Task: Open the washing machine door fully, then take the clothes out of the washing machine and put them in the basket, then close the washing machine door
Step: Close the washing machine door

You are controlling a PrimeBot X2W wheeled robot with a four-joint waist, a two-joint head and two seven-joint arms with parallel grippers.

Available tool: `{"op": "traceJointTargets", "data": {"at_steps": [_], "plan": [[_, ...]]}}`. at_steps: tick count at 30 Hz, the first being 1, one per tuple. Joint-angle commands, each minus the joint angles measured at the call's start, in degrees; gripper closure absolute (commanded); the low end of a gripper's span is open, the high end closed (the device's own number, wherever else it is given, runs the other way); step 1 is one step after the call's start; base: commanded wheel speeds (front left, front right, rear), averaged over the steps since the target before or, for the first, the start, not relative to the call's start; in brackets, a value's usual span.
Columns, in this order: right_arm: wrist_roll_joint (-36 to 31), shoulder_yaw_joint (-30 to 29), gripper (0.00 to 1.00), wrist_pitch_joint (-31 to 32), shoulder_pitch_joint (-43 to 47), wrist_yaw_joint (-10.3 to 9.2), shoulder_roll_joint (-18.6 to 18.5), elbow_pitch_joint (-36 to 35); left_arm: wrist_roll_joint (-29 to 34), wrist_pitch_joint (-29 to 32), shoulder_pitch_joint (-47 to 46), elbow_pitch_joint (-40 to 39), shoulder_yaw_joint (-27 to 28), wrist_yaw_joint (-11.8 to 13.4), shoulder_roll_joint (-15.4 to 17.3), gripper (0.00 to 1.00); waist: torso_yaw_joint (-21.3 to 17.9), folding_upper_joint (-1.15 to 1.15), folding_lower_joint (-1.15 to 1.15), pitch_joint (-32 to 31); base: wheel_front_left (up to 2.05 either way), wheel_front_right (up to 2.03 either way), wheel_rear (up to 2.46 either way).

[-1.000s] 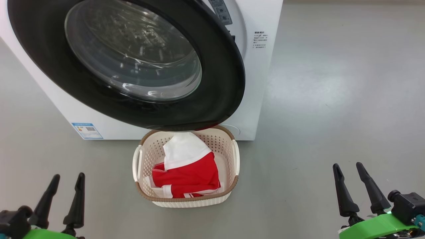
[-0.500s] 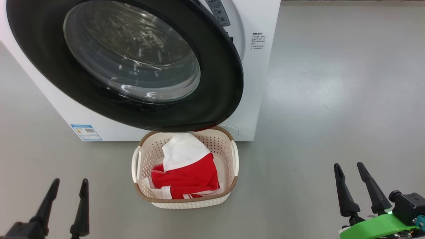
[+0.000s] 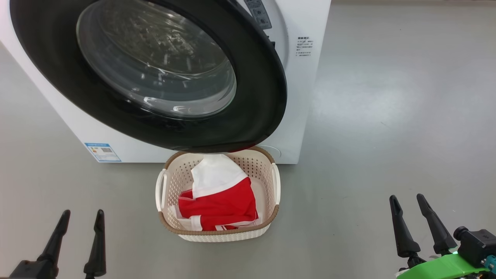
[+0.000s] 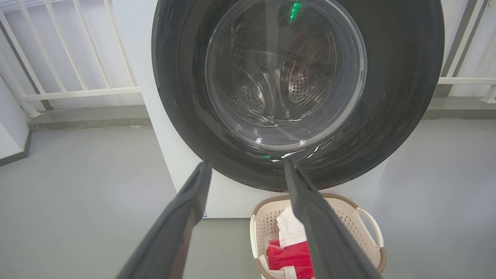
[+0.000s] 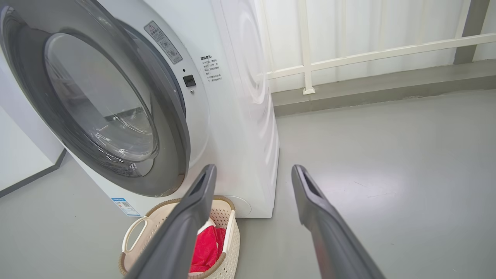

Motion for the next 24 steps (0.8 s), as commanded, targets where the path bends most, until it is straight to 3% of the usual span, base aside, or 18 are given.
{"op": "traceJointTargets", "data": {"at_steps": [1, 4, 5, 6, 7, 8, 9, 24], "plan": [[-0.2, 1.1, 0.0, -0.4, -0.9, 0.37, -0.9, -1.6, 0.9, -0.7, -1.2, -1.8, 2.3, -0.3, 0.6, 0.0, 0.2, 0.0, 0.0, 0.1, 0.0, 0.0, 0.0], [0.0, 1.8, 0.0, -0.4, -1.6, 0.37, -0.8, -1.7, 1.0, -0.7, -1.5, -2.0, 2.2, -0.3, 0.1, 0.0, 0.6, 0.0, 0.0, 0.4, 0.0, 0.0, 0.0], [0.1, 2.1, 0.2, -0.4, -2.0, 0.37, -0.8, -1.7, 0.9, -0.7, -1.6, -2.0, 2.2, -0.3, -0.1, 0.0, 0.7, 0.0, 0.0, 0.5, 0.0, 0.0, 0.0], [0.3, 2.3, 0.49, -0.4, -2.5, 0.37, -0.7, -1.8, 0.8, -0.7, -1.8, -2.0, 2.1, -0.3, -0.4, 0.0, 0.9, 0.0, 0.0, 0.8, 0.0, 0.0, 0.0], [0.4, 2.6, 0.63, -0.4, -3.2, 0.37, -0.7, -1.9, 0.8, -0.7, -1.9, -2.1, 2.1, -0.3, -0.7, 0.0, 1.1, 0.0, 0.0, 1.1, 0.0, 0.0, 0.0], [0.5, 3.0, 0.87, -0.4, -4.0, 0.37, -0.6, -2.0, 0.8, -0.7, -2.1, -2.2, 2.1, -0.3, -1.0, 0.0, 1.3, 0.0, 0.0, 1.4, 0.0, 0.0, 0.0], [0.6, 3.5, 1.0, -0.4, -4.8, 0.37, -0.6, -2.1, 0.8, -0.7, -2.3, -2.4, 2.0, -0.3, -1.3, 0.0, 1.5, 0.0, 0.0, 1.8, 0.0, 0.0, 0.0], [0.4, 12.2, 1.0, -0.4, -20.8, 0.37, -1.6, 1.0, 1.1, -0.7, -5.4, -3.4, -0.6, -0.3, -4.7, 0.0, 6.0, 0.0, 0.0, 6.7, 0.0, 0.0, 0.0]]}}
